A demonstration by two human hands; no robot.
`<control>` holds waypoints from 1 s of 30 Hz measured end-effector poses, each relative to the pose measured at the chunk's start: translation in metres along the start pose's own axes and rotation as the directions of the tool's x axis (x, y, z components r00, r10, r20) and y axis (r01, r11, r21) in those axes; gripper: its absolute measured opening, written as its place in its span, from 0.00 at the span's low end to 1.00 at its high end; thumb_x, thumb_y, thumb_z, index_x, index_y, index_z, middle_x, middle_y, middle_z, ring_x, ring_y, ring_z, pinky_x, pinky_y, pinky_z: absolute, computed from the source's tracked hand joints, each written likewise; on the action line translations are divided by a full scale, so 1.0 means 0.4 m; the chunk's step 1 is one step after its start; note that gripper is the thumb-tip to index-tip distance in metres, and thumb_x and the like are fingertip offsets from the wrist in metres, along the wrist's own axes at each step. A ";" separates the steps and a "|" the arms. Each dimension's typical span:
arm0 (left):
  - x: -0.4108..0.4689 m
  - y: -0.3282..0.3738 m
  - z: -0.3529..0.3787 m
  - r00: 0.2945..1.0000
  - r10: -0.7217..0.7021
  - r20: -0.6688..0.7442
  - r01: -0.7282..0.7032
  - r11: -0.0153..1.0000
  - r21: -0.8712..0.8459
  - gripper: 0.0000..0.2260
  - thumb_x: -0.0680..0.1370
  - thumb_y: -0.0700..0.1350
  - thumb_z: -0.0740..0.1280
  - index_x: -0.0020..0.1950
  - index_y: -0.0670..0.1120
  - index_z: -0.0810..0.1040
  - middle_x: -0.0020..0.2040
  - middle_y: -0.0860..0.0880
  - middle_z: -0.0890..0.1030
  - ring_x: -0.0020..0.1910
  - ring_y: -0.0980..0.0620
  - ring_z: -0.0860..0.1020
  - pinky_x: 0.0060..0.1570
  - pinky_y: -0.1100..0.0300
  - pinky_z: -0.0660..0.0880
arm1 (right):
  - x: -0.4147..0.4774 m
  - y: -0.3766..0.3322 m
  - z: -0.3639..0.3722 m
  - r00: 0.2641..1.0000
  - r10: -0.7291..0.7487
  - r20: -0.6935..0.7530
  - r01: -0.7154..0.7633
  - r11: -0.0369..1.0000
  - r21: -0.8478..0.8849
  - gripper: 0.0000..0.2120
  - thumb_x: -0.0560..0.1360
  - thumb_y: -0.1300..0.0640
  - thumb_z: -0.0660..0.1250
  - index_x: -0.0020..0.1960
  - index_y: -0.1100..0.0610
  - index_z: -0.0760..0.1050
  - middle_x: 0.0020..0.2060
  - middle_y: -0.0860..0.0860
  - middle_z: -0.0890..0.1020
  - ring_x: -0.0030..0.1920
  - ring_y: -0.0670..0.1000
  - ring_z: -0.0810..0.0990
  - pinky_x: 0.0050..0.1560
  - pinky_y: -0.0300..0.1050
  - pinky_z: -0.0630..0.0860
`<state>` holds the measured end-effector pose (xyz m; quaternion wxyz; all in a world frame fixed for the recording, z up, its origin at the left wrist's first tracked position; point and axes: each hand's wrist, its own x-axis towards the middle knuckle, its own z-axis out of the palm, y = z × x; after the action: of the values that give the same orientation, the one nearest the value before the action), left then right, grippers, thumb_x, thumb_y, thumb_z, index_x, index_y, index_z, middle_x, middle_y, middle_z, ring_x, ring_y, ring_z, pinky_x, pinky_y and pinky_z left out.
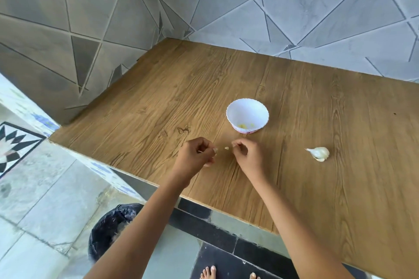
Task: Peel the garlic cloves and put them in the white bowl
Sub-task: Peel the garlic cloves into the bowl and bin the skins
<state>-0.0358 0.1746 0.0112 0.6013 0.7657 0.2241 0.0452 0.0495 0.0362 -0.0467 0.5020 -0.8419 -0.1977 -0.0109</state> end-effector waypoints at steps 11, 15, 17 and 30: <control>-0.044 0.015 0.148 0.952 -0.051 0.303 0.141 0.948 -0.285 0.05 0.76 0.33 0.67 0.48 0.38 0.81 0.40 0.45 0.83 0.39 0.55 0.82 0.39 0.66 0.78 | -0.176 -0.022 -0.174 0.977 0.209 0.038 -0.211 0.938 0.275 0.09 0.74 0.61 0.69 0.50 0.49 0.79 0.45 0.45 0.83 0.44 0.41 0.81 0.46 0.31 0.75; -0.050 0.025 0.201 0.929 -0.062 0.366 0.164 0.953 -0.255 0.05 0.76 0.34 0.67 0.49 0.38 0.81 0.40 0.44 0.84 0.39 0.54 0.82 0.41 0.65 0.79 | -0.194 -0.016 -0.217 0.940 0.330 0.084 -0.333 0.838 0.433 0.08 0.74 0.62 0.69 0.50 0.51 0.80 0.43 0.46 0.84 0.44 0.43 0.83 0.45 0.35 0.77; -0.050 0.033 0.215 0.925 -0.029 0.379 0.112 0.973 -0.200 0.05 0.76 0.35 0.68 0.50 0.36 0.80 0.40 0.42 0.83 0.39 0.53 0.82 0.42 0.64 0.80 | -0.197 -0.014 -0.239 0.916 0.388 0.101 -0.382 0.769 0.513 0.06 0.74 0.60 0.69 0.51 0.56 0.80 0.41 0.49 0.85 0.42 0.45 0.83 0.43 0.35 0.78; -0.049 0.067 0.241 0.894 -0.022 0.448 0.163 0.946 -0.280 0.05 0.75 0.35 0.68 0.49 0.38 0.81 0.42 0.43 0.83 0.41 0.52 0.81 0.46 0.63 0.79 | -0.177 0.005 -0.274 0.950 0.301 0.084 -0.313 0.907 0.281 0.07 0.79 0.57 0.63 0.42 0.53 0.74 0.33 0.47 0.79 0.31 0.42 0.76 0.35 0.42 0.77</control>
<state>-0.0130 0.0754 0.0139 0.7502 0.6404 0.1096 -0.1228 0.0046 -0.0806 -0.0094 0.6118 -0.7795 -0.0720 0.1138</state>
